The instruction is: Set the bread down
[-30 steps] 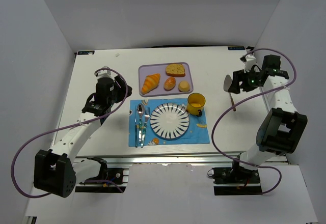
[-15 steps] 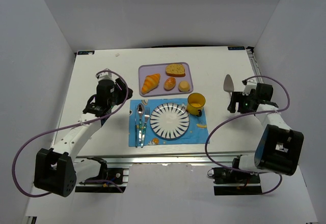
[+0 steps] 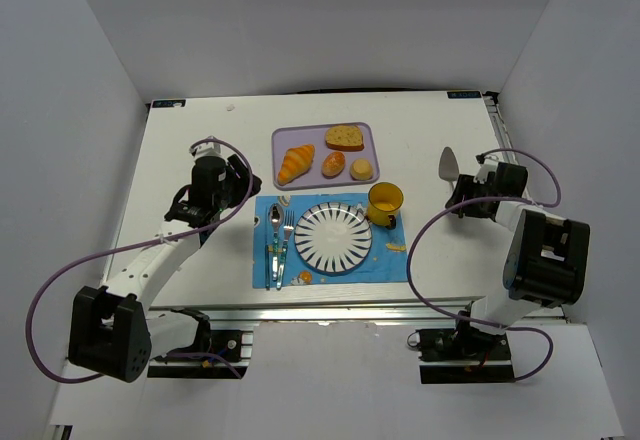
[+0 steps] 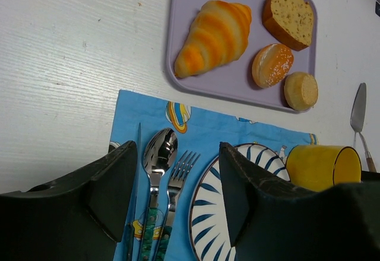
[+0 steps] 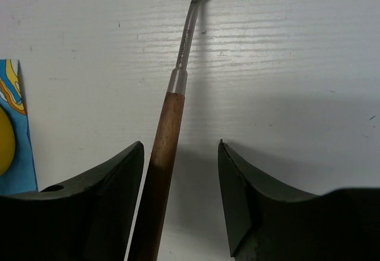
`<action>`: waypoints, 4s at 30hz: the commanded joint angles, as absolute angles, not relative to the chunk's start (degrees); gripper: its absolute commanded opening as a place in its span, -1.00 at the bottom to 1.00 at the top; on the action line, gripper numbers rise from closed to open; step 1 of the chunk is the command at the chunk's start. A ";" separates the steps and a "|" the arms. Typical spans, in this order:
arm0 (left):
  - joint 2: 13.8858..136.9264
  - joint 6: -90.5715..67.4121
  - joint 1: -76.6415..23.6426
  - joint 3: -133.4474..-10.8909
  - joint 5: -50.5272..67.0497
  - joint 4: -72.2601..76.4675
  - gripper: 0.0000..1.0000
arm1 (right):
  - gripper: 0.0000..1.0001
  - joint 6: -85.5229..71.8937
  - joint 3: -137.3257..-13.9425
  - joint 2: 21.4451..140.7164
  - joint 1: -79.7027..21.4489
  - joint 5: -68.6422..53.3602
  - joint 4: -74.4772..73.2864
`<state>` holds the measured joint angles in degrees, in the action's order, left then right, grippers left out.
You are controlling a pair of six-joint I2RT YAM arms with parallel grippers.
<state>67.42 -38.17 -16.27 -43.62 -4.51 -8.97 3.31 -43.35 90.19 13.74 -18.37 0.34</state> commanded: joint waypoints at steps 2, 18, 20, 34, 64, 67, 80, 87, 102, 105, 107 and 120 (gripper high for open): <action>66.80 -38.41 -16.00 -44.30 -5.01 -9.05 0.34 | 0.14 2.63 -43.24 89.65 12.75 -17.50 5.27; 66.62 -38.41 -16.00 -43.42 -4.92 -8.61 0.34 | -0.09 4.75 -40.43 87.80 10.20 -13.01 6.15; 66.36 -38.50 -16.00 -43.24 -5.10 -8.70 0.34 | -0.17 4.75 -40.43 87.80 10.11 -13.01 6.15; 65.21 -38.67 -16.00 -43.07 -5.45 -9.32 0.34 | -0.57 4.22 -40.43 87.19 10.11 -14.59 4.92; 94.12 -25.49 -16.00 -65.29 -4.83 -13.97 0.26 | -1.00 60.90 -91.66 103.27 -7.03 -2.64 -39.98; 98.51 -24.26 -16.00 -69.68 -5.97 -15.02 0.21 | -1.00 64.24 -93.69 104.32 -8.08 -0.45 -40.25; 116.44 -21.97 -15.21 -84.98 -7.65 -17.66 -0.16 | -1.00 69.07 -97.21 106.87 -9.84 3.07 -43.06; 119.97 -21.62 -13.89 -88.50 -6.07 -17.75 -0.18 | -1.00 71.80 -97.47 107.49 -10.72 4.40 -43.50; 120.59 -21.62 -13.71 -87.54 -0.44 -14.68 -0.22 | -1.00 75.59 -100.63 109.60 -11.07 3.96 -44.47; 120.23 -21.53 -13.62 -87.19 -0.27 -14.33 -0.23 | -1.00 76.02 -100.63 109.60 -11.16 3.96 -44.65; 120.32 -21.62 -13.62 -87.27 -0.09 -13.89 -0.23 | -1.00 76.29 -100.63 109.78 -11.25 3.96 -44.82; 120.85 -21.80 -13.62 -87.01 2.99 -11.95 -0.27 | -1.00 78.49 -100.81 109.95 -11.60 4.04 -45.97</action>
<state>122.19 -21.89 -13.61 -87.48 2.17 -14.02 71.09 -97.78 110.04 -11.33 3.99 -44.40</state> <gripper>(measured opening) 0.366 0.226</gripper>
